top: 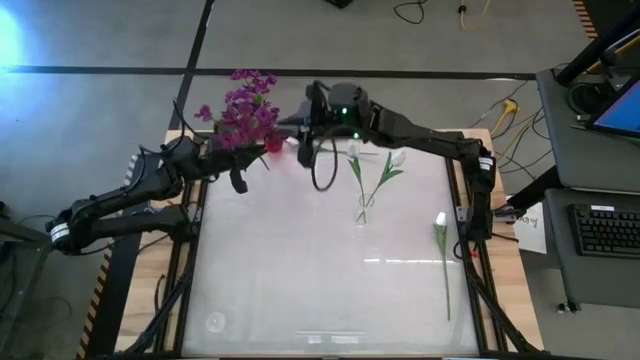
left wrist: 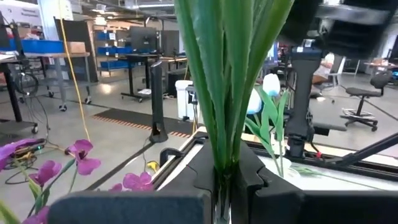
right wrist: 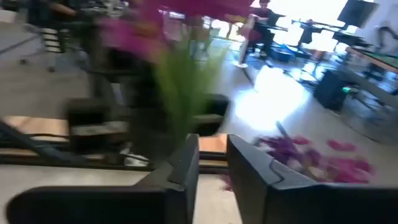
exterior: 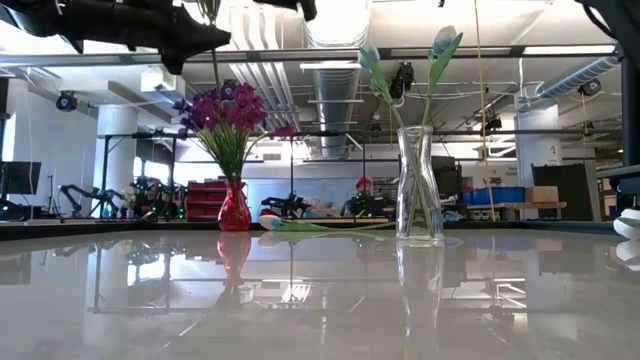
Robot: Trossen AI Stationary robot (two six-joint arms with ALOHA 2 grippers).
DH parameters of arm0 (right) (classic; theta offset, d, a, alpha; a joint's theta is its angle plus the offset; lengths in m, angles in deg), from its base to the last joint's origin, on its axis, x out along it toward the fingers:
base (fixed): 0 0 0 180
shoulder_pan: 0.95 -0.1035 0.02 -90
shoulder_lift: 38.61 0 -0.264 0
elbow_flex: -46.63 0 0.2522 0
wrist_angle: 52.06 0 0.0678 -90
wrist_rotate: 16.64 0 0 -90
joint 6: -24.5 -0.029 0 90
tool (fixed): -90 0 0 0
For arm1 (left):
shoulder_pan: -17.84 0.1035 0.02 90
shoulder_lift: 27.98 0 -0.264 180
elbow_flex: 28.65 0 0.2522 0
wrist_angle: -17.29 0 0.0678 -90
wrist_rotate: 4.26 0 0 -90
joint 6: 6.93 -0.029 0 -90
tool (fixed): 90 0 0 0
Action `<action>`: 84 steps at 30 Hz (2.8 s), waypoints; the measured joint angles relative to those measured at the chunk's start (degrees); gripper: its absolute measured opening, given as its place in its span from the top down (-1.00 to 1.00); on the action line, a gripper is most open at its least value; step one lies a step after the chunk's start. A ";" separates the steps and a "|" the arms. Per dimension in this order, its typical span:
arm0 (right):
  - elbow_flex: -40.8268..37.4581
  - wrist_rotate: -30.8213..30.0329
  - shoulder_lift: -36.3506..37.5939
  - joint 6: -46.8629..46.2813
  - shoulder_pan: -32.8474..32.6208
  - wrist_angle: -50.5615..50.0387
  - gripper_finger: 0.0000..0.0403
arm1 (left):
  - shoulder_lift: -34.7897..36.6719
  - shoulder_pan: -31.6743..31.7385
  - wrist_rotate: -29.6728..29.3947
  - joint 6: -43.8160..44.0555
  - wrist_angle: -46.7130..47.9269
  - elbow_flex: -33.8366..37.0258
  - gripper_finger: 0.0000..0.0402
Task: Sort flowers into vase by color
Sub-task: Put the light purple flower into the red vase
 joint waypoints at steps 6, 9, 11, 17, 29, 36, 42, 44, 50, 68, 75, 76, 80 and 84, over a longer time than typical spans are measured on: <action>0.19 -1.44 -1.24 -3.69 -2.46 1.44 0.16 | -0.79 -0.04 -0.54 -0.26 -0.29 0.00 1.00; 0.19 -2.09 -2.61 -6.71 -3.06 3.75 -0.09 | -1.67 -0.02 -0.54 -0.24 -0.68 0.00 1.00; 0.38 -3.29 -3.79 -7.95 -3.29 5.28 -0.24 | -2.57 -0.33 -0.56 -0.17 -2.00 0.00 1.00; 0.59 -5.43 -7.10 -9.53 -3.40 7.42 -0.49 | -6.07 -3.29 0.53 1.23 -7.54 0.00 1.00; 0.74 -5.88 -7.21 -10.46 -2.83 7.81 0.40 | -8.88 -3.52 0.59 1.58 -7.52 0.00 1.00; 1.33 -4.40 -6.84 -8.20 -3.00 5.04 0.88 | -6.45 -3.74 6.59 -1.38 -1.54 0.00 0.66; 1.71 -4.47 -0.65 -7.49 -2.09 -4.48 0.88 | 2.39 -3.75 6.30 -2.04 21.22 0.00 0.07; 1.72 -4.50 1.48 -7.38 -1.84 -6.20 0.89 | 3.96 -3.76 0.13 1.04 28.63 0.00 -0.07; 1.45 -4.37 2.56 -1.94 -1.81 -6.32 0.89 | 1.41 -3.14 -19.57 4.54 21.47 6.80 -0.19; 1.42 -4.42 2.56 -0.35 2.51 -7.63 0.89 | -26.42 3.96 -23.54 -6.57 -39.52 23.81 -0.20; 1.42 -4.41 2.56 0.39 2.72 -7.63 0.89 | -39.52 4.73 -26.84 -3.44 -47.40 23.43 -0.20; 1.44 -4.42 2.56 0.59 2.81 -7.57 0.89 | -41.42 5.15 -27.05 -3.57 -49.88 23.43 -0.20; 1.48 -4.42 2.56 0.61 3.58 -7.24 0.89 | -47.97 7.53 -26.92 -4.16 -59.50 23.26 -0.20; 1.48 -4.51 2.56 0.04 4.02 -7.33 0.89 | -53.40 9.81 -25.94 -4.05 -63.39 23.28 -0.20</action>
